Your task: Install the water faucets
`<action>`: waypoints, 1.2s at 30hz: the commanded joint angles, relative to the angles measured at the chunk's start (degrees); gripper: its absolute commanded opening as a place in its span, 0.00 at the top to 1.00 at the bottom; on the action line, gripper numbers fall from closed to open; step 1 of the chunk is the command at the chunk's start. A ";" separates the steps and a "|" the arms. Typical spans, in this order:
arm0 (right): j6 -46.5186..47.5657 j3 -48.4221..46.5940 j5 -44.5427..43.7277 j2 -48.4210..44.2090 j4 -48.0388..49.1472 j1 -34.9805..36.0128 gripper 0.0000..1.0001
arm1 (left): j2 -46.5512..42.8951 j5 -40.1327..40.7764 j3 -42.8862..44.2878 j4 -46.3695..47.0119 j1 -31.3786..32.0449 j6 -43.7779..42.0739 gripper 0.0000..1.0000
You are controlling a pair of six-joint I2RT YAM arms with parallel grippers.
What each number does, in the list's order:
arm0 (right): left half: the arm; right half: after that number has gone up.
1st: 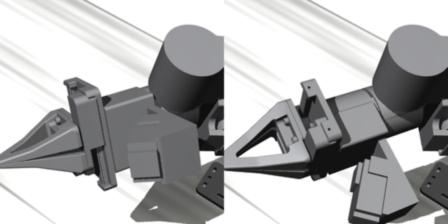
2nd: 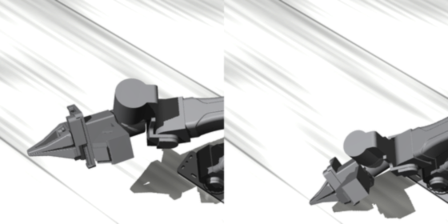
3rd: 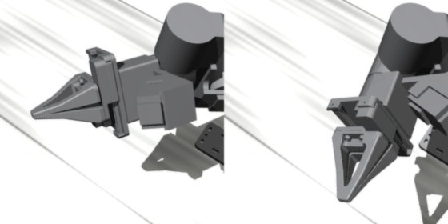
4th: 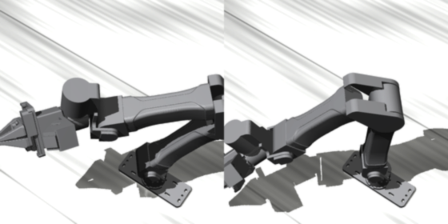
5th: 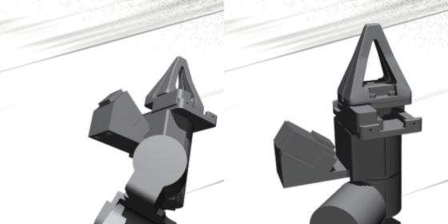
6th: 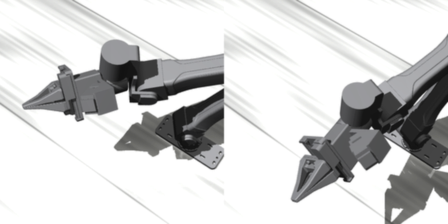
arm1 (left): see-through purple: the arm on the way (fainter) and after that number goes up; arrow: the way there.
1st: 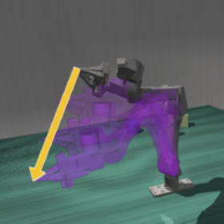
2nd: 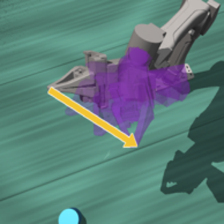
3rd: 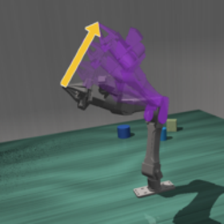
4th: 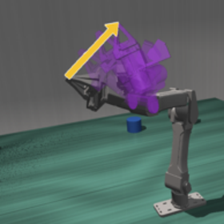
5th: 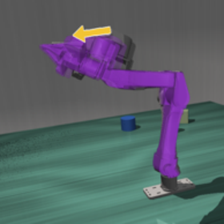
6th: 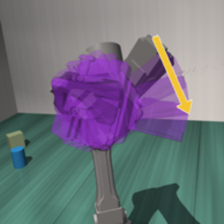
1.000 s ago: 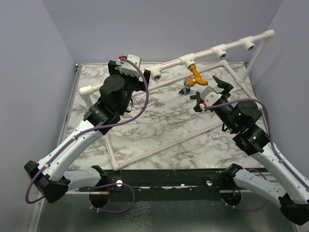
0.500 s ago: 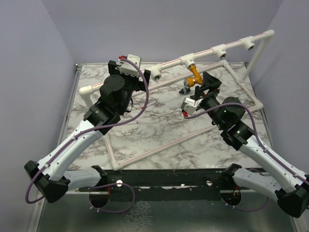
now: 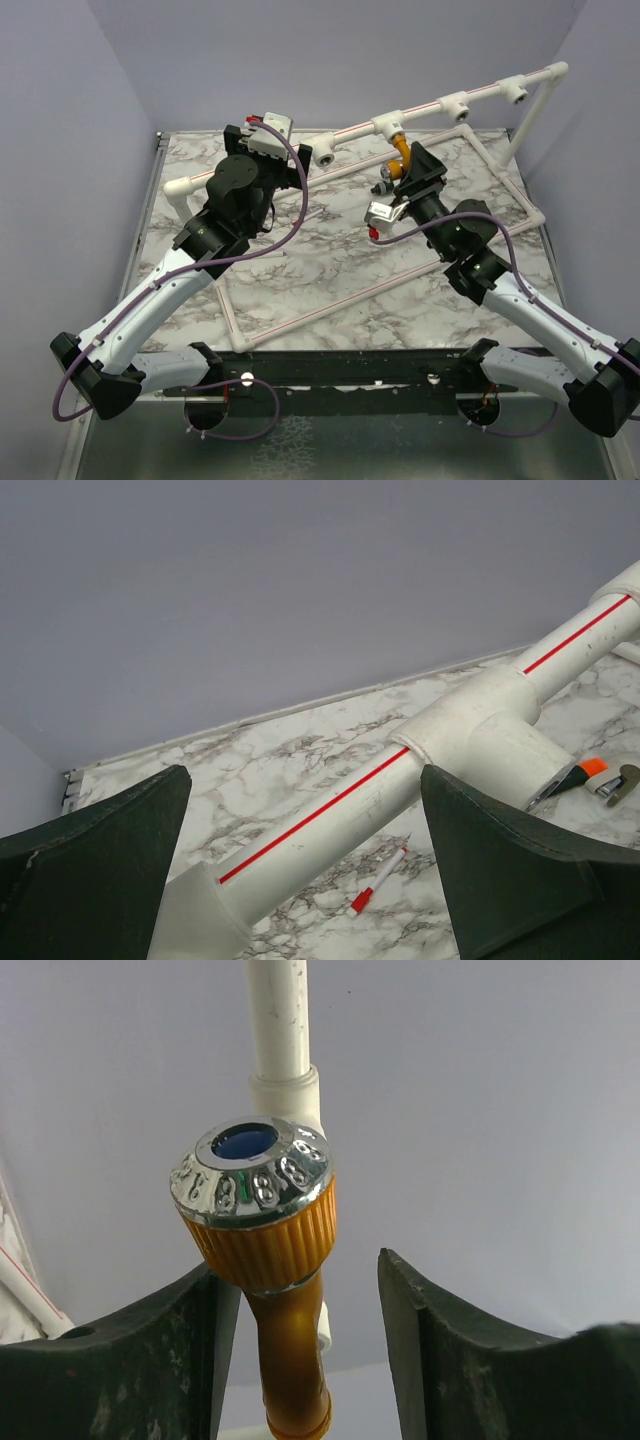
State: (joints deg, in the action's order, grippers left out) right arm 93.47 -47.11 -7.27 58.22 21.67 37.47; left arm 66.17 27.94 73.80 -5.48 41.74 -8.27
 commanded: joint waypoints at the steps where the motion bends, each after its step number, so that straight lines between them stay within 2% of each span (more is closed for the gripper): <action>1: 3.38 1.24 -1.26 0.78 3.77 1.02 0.44 | 0.75 0.44 -0.50 -2.26 0.24 0.19 0.01; 5: 1.95 1.91 -2.01 1.34 4.27 1.95 0.61 | 0.88 0.41 -0.50 -2.25 0.30 0.26 0.01; 9: -2.42 2.44 -3.32 1.85 5.31 2.94 0.96 | 0.85 0.44 -0.50 -2.34 0.33 0.27 0.01; 10: -4.12 2.46 -3.93 1.89 5.62 3.28 0.99 | 0.85 0.52 -0.50 -2.35 0.32 0.20 0.01; 14: -14.33 2.65 -5.20 1.46 7.75 4.84 0.99 | 0.66 0.62 -0.50 -2.35 0.28 0.10 0.01; 25: -56.72 -0.80 -6.45 0.58 9.16 4.98 1.00 | 0.23 0.62 -0.65 -2.35 0.30 0.16 0.01; 32: -83.30 -1.62 -11.80 0.88 11.16 4.98 0.99 | 0.07 0.62 -0.66 -2.39 0.31 0.19 0.01; 36: -101.72 -1.33 -17.41 1.02 11.46 4.98 1.00 | 0.01 0.49 -0.59 -2.43 0.32 0.32 0.01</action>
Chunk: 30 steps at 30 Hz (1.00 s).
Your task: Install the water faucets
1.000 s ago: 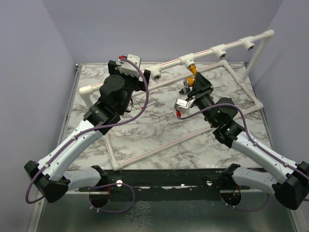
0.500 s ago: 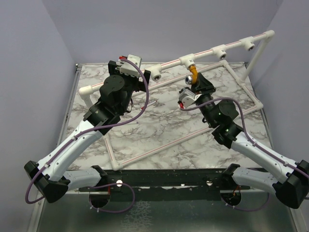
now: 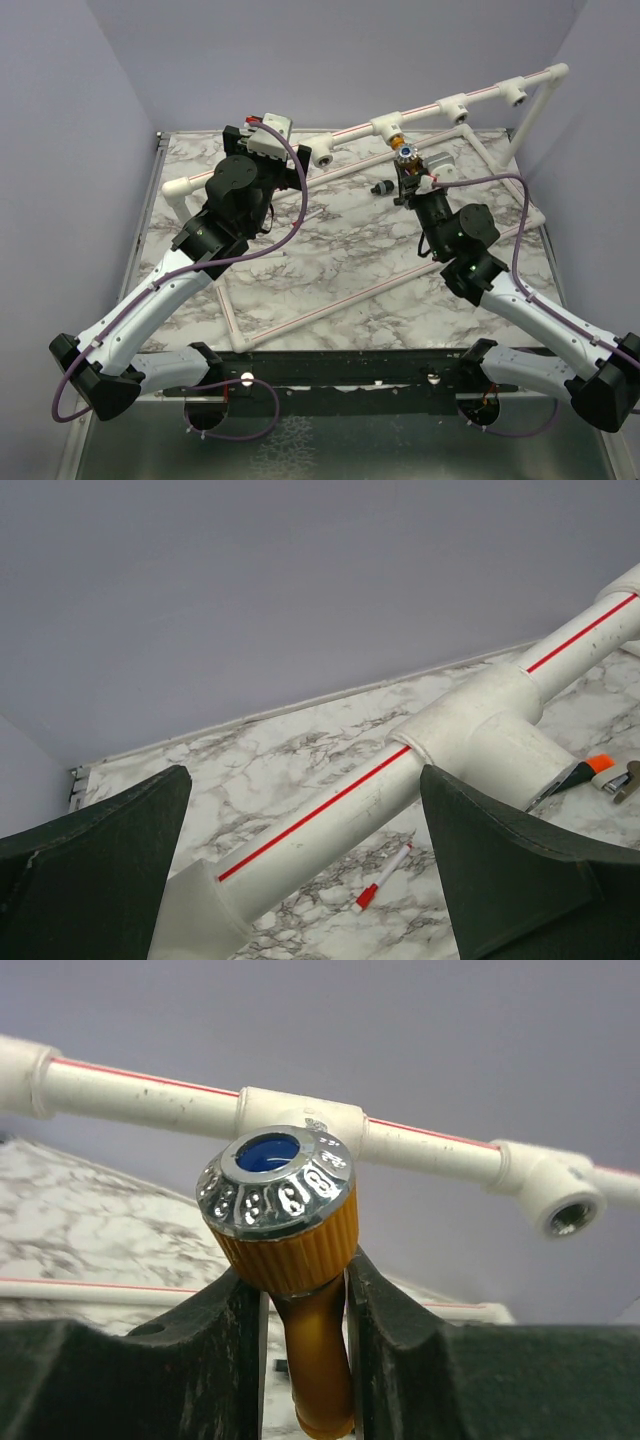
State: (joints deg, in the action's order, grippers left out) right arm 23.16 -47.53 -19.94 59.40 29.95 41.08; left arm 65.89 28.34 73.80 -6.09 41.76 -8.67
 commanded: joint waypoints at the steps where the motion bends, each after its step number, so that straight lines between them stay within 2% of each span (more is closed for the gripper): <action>1: -35.53 -0.73 -5.81 -0.16 3.18 1.37 0.99 | 0.29 0.13 -0.59 -1.82 0.30 0.67 0.01; 9: -67.98 -0.63 -13.49 0.36 -0.78 1.37 1.00 | -0.07 -0.08 -0.93 -1.53 0.39 0.82 0.01; 18: -99.37 -0.87 -16.42 0.07 -10.64 1.37 1.00 | -1.08 0.22 -1.60 -1.12 0.86 0.54 0.01; 23: -108.17 -0.47 -16.09 -1.06 -14.04 1.37 1.00 | -1.34 0.62 -1.80 -0.97 1.13 0.40 0.01; 30: -105.52 -1.78 -16.93 -2.15 -18.06 1.37 0.99 | -1.26 0.82 -1.53 -1.13 1.31 0.27 0.01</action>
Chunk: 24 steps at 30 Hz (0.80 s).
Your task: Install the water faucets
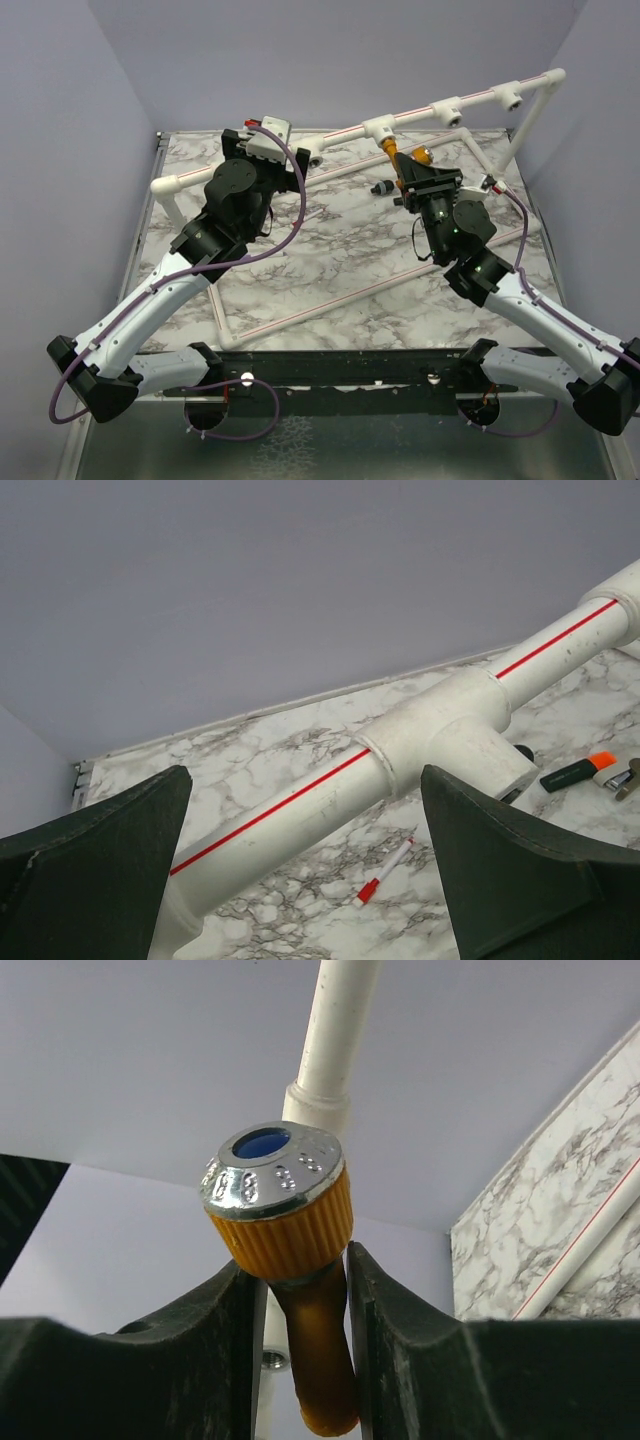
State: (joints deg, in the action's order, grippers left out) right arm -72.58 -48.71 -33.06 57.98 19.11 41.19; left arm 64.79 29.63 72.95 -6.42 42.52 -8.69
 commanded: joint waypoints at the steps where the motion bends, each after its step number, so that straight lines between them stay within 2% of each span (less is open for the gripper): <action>1: -8.70 -0.60 -4.10 -0.95 -7.43 1.26 0.93 | -0.10 -0.47 -0.70 -0.87 0.62 0.24 0.01; 3: -5.25 -0.68 -4.72 -1.55 -7.69 1.26 0.78 | -0.06 -0.36 -0.69 -0.82 0.63 0.21 0.01; 4: -3.60 -0.62 -5.12 -1.89 -7.78 1.26 0.65 | -0.05 -0.36 -0.70 -0.83 0.63 0.17 0.01; 6: -0.32 -0.31 -5.77 -2.79 -7.74 1.26 0.48 | 0.06 -0.41 -0.62 -0.95 0.63 0.16 0.01; 12: 11.89 0.49 -6.23 -5.60 -6.45 1.26 0.17 | 0.44 -0.29 -0.44 -1.06 0.63 0.16 0.01; 14: 16.18 0.38 -6.44 -6.64 -6.46 1.26 0.12 | 0.68 -0.27 -0.37 -1.14 0.63 0.21 0.01; 17: 23.86 0.01 -6.91 -8.39 -6.40 1.26 0.11 | 0.89 -0.28 -0.26 -1.12 0.63 0.16 0.01; 24: 51.88 -2.23 -2.32 -11.12 -5.60 1.26 0.12 | 1.29 -0.28 0.22 -1.55 0.68 0.17 0.01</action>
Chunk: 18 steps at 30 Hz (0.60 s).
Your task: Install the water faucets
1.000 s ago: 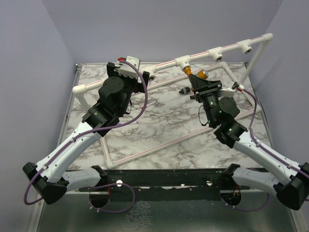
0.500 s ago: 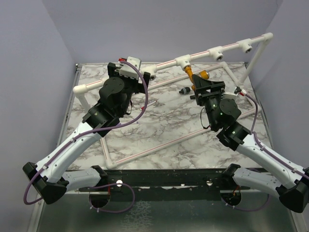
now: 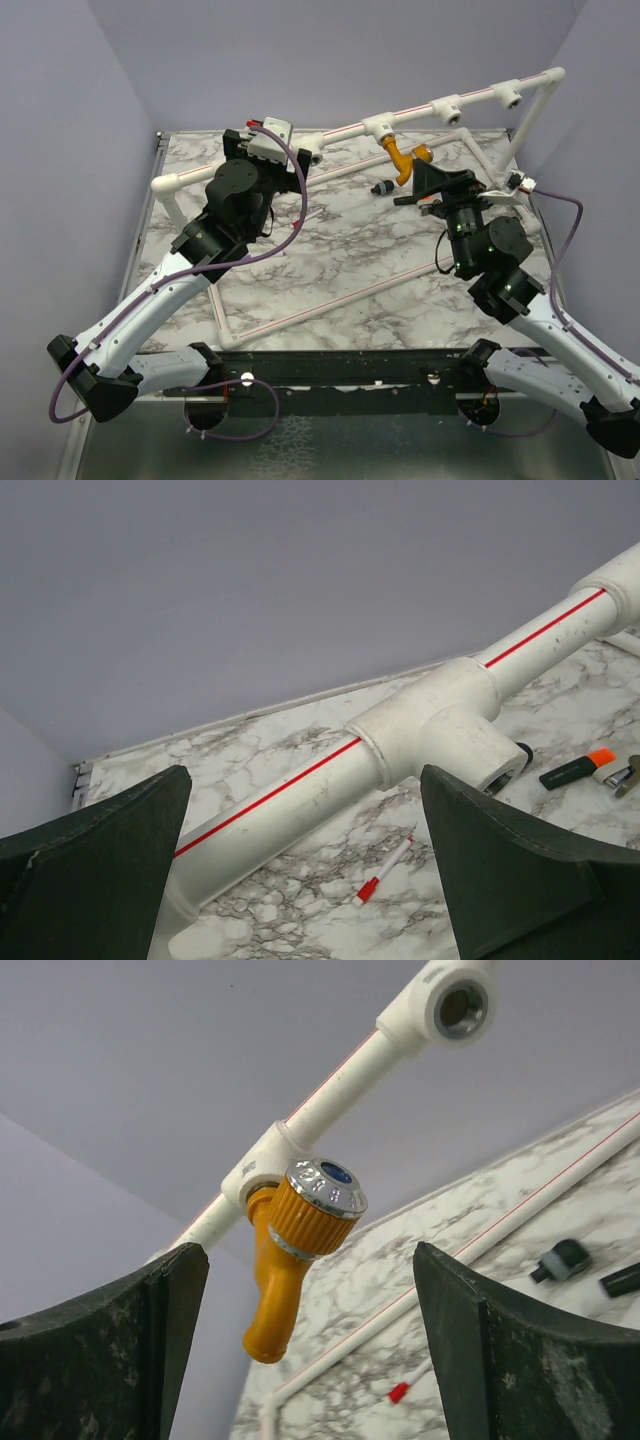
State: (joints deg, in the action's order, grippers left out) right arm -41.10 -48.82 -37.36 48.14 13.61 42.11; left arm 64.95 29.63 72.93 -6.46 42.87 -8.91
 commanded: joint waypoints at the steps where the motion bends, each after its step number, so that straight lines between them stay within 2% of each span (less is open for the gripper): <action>1: 24.97 -2.30 3.58 -1.59 0.09 0.34 0.12 | 1.21 -0.27 0.35 -1.61 0.33 0.38 0.01; 7: 55.55 -5.56 15.91 -2.27 -3.37 0.34 0.11 | 1.60 -0.52 1.52 -2.70 0.28 0.80 0.01; 12: 80.09 -8.02 30.91 -2.81 -15.93 0.34 0.09 | 2.17 -0.29 3.05 -3.57 0.28 0.96 0.01; 14: 87.45 -8.39 32.98 -2.88 -19.33 0.34 0.09 | 2.37 -0.42 3.54 -3.84 0.28 1.04 0.01; 18: 102.19 -6.76 30.71 -2.59 -19.59 0.34 0.08 | 2.77 -0.90 4.65 -4.93 0.28 1.89 0.01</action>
State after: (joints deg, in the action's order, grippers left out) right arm 38.54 -55.96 -10.31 45.41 0.01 42.13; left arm 66.43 30.13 75.57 -9.41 42.83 -8.82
